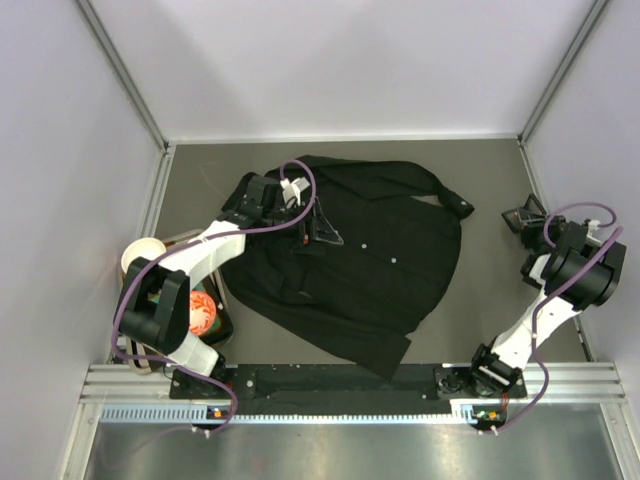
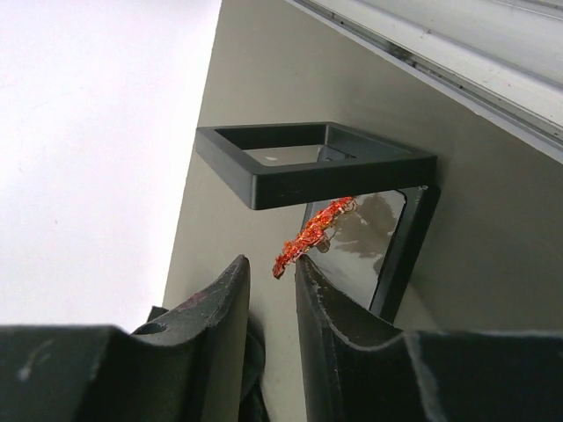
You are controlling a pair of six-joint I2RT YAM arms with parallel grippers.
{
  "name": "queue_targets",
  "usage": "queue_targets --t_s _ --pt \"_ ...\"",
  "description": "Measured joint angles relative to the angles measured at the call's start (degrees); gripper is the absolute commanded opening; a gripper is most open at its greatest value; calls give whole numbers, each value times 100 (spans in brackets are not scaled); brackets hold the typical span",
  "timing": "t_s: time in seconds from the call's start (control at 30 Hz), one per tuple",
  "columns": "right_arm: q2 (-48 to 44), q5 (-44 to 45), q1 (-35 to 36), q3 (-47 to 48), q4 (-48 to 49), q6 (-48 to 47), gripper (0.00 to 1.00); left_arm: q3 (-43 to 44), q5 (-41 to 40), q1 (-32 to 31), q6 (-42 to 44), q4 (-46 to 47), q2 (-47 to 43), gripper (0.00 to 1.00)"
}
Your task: Remove the brooch from the garment
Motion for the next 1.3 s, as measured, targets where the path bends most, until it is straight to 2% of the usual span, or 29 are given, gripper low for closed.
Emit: queue_targets --t_s 1.0,1.3 --pt "-516 157 0 -369 -796 15 28 -2 46 -68 -20 42 -2 90" --pt "-1167 173 -2 -372 -1635 -81 29 -2 52 -83 -17 44 -2 91"
